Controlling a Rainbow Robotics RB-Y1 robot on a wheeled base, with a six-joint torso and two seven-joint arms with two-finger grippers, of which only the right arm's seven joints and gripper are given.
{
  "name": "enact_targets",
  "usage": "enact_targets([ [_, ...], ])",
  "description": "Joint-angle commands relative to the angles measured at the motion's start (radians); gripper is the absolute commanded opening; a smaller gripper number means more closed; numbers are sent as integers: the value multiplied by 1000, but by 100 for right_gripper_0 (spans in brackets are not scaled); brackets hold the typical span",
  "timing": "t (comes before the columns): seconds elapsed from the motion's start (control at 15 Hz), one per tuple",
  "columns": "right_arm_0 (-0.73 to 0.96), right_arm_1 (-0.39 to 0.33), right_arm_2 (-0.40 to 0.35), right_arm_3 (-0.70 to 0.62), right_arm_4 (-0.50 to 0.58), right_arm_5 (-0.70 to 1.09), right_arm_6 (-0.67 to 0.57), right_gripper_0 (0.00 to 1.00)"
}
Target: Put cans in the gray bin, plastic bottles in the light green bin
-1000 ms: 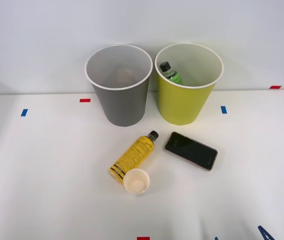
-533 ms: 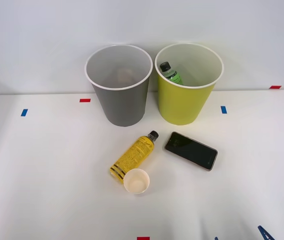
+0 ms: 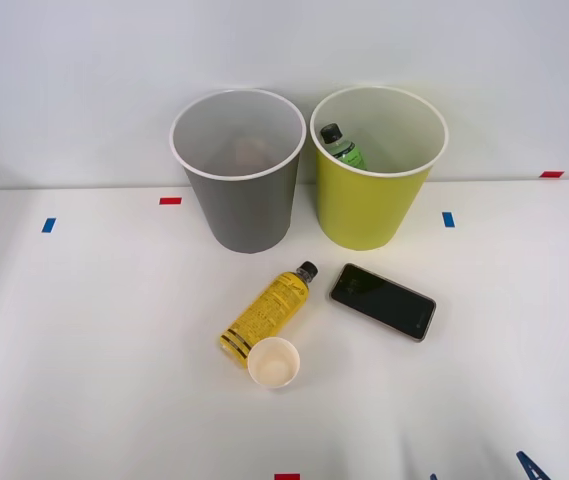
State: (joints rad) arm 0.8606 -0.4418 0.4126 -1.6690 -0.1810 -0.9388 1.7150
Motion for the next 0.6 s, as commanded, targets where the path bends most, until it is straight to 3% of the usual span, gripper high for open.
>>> enact_targets([
  [0.07,0,0,0,0,0,0,0,100],
  [0.6,0,0,0,0,0,0,0,100],
])
